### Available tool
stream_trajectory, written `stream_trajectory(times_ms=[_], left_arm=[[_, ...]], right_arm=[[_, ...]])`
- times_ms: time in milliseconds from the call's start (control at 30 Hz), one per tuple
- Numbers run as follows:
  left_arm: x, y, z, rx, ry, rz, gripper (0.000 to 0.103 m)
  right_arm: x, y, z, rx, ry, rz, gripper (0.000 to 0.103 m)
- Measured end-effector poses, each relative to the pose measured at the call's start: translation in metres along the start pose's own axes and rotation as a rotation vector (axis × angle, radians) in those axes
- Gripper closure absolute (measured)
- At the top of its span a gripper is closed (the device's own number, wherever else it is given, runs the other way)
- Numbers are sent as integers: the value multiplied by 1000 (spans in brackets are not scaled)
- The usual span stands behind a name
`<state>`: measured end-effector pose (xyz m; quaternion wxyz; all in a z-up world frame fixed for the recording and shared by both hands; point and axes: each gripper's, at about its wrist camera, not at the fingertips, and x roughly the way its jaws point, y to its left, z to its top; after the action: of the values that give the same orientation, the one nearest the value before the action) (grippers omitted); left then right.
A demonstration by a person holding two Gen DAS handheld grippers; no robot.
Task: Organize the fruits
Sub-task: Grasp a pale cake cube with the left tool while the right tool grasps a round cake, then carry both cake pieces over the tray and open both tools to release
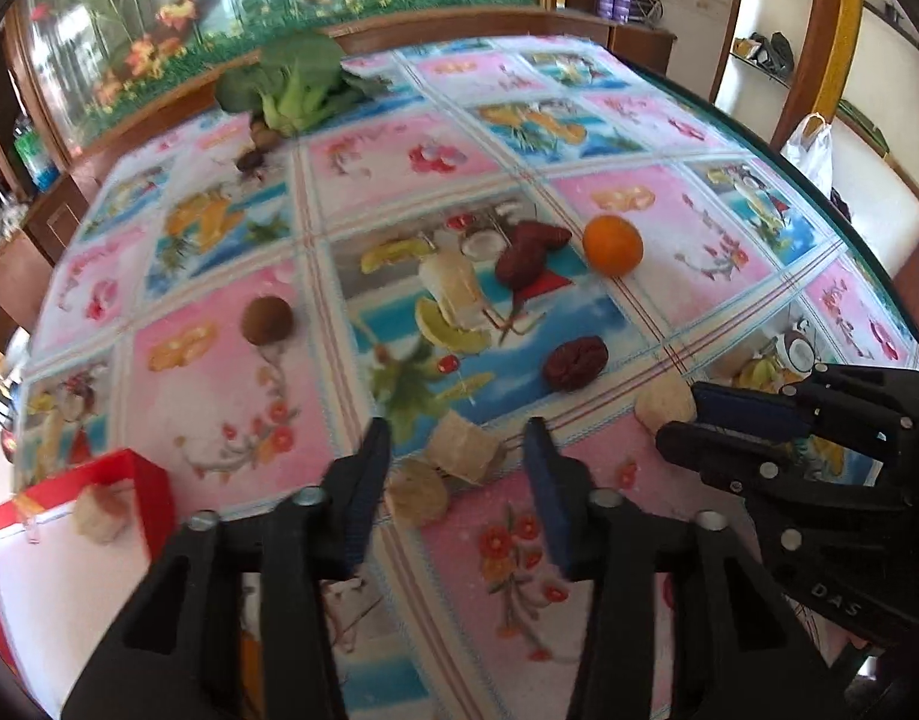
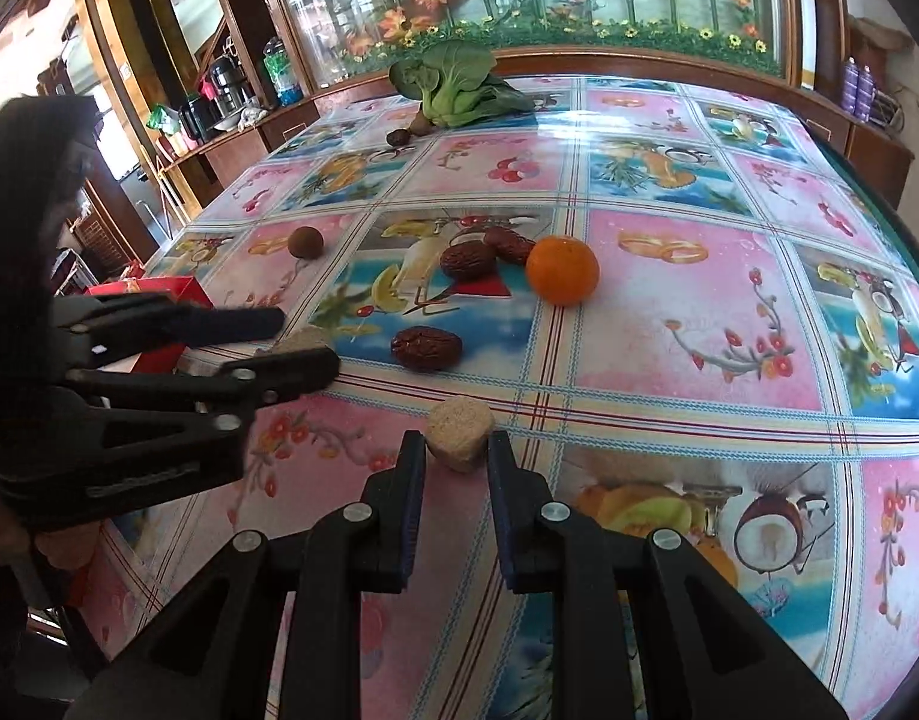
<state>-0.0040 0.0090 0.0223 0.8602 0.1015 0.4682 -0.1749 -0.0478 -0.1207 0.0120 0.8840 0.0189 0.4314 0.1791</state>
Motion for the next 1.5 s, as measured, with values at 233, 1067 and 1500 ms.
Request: stream_trajectory(times_ms=[233, 1067, 1500], left_arm=[[0, -1, -2, 1, -17, -35, 71], [-149, 125, -115, -386, -178, 335, 72], [-132, 170, -173, -496, -72, 391, 72]], right_arm=[[3, 4, 3, -18, -4, -11, 73], [20, 144, 33, -170, -25, 271, 81], [73, 210, 38, -208, 97, 257, 79]])
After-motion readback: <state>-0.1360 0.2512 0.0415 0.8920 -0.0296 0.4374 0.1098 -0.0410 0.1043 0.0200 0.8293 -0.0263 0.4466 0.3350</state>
